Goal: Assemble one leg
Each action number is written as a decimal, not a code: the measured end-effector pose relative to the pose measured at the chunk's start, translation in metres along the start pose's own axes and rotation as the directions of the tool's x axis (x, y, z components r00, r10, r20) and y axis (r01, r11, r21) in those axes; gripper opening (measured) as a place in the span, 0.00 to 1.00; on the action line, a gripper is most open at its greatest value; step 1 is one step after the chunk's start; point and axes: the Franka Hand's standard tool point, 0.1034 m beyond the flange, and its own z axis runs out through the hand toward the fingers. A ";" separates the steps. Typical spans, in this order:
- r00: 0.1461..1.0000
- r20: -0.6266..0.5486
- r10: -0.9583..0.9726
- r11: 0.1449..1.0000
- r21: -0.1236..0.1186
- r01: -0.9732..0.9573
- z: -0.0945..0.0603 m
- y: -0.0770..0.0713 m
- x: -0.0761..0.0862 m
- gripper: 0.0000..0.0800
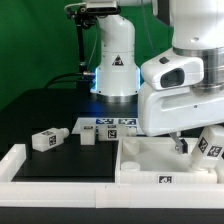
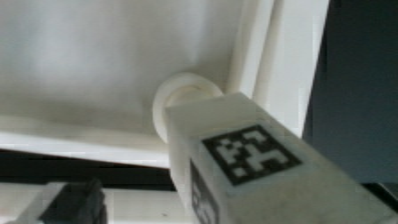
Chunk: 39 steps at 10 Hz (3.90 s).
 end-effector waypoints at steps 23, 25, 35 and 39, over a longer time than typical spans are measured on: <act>0.324 -0.054 0.945 0.328 0.106 -0.939 0.008 -0.020 -0.015 0.78; 0.477 -0.074 0.876 0.482 0.086 -0.872 -0.001 -0.021 -0.016 0.80; 0.992 -0.106 -0.070 0.987 -0.153 0.053 -0.004 -0.029 -0.018 0.81; 0.992 -0.117 -0.036 0.988 -0.150 0.018 -0.003 -0.019 -0.018 0.67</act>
Offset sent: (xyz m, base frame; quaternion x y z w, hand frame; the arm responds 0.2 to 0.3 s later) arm 0.0000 0.0000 0.0000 0.0000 0.0000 0.1938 0.9810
